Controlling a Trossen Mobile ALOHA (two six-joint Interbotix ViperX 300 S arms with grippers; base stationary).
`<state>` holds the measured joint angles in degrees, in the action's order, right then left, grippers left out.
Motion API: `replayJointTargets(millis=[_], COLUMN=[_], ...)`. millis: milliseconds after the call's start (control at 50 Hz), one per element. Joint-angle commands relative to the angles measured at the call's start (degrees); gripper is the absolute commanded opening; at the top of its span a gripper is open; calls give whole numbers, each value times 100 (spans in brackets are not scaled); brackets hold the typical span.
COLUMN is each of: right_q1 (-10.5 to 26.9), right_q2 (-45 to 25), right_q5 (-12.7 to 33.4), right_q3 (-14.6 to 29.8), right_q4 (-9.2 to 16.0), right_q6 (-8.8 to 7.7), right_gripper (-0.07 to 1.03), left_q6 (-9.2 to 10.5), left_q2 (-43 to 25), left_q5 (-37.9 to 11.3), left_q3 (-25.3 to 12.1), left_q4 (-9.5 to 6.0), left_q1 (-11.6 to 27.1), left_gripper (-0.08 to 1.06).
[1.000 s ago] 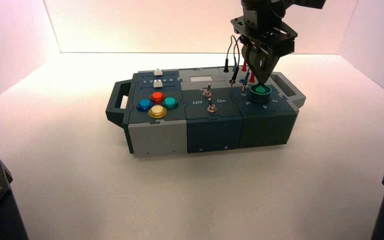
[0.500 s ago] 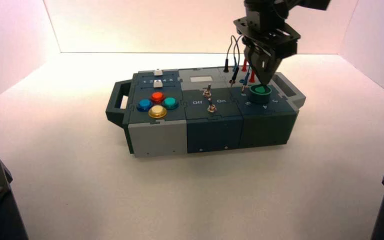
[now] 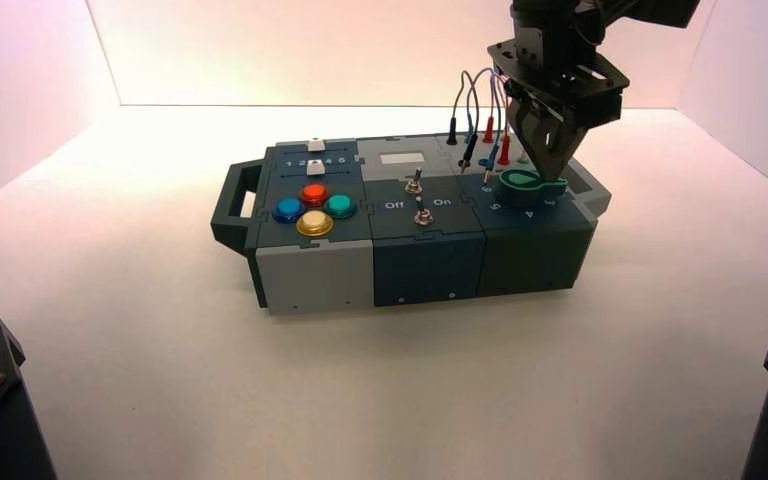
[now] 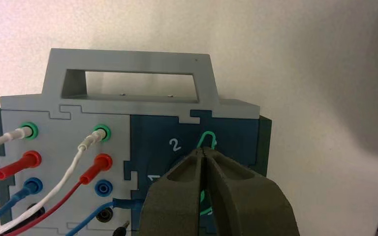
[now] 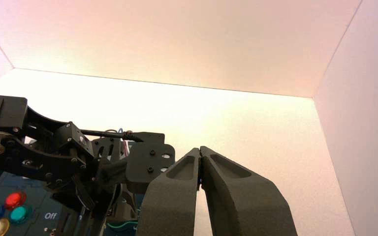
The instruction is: Turn the knob to position 4.
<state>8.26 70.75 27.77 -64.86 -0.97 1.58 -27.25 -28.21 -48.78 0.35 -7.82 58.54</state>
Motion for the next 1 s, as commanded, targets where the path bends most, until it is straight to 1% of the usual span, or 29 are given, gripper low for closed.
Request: replayJointTargets(millis=[20,100,120,460,1000], right_q1=[-44,-44,-44,-44,-44], right_q2=[-79,-79,-79,-79,-79], right_q5=[-44,-53,-44,-44,-53], right_q3=[88,79,88,79,79], right_q4=[0,9,0,9,0], right_q6=[26,26,26,26,26], right_gripper=[-2,-2,-2,-2,-2], left_q6=[-18,-26,-26,-26,-26], left_q2=[18,26,35,123,193], left_q5=[-88,-97,-105,-105,-167], left_q3=[132,149,211,510,606], left_q4=[18,18,9,18,9], left_q1=[70,79,97,149,158], left_gripper=[-3,-3,-3,-3,-3])
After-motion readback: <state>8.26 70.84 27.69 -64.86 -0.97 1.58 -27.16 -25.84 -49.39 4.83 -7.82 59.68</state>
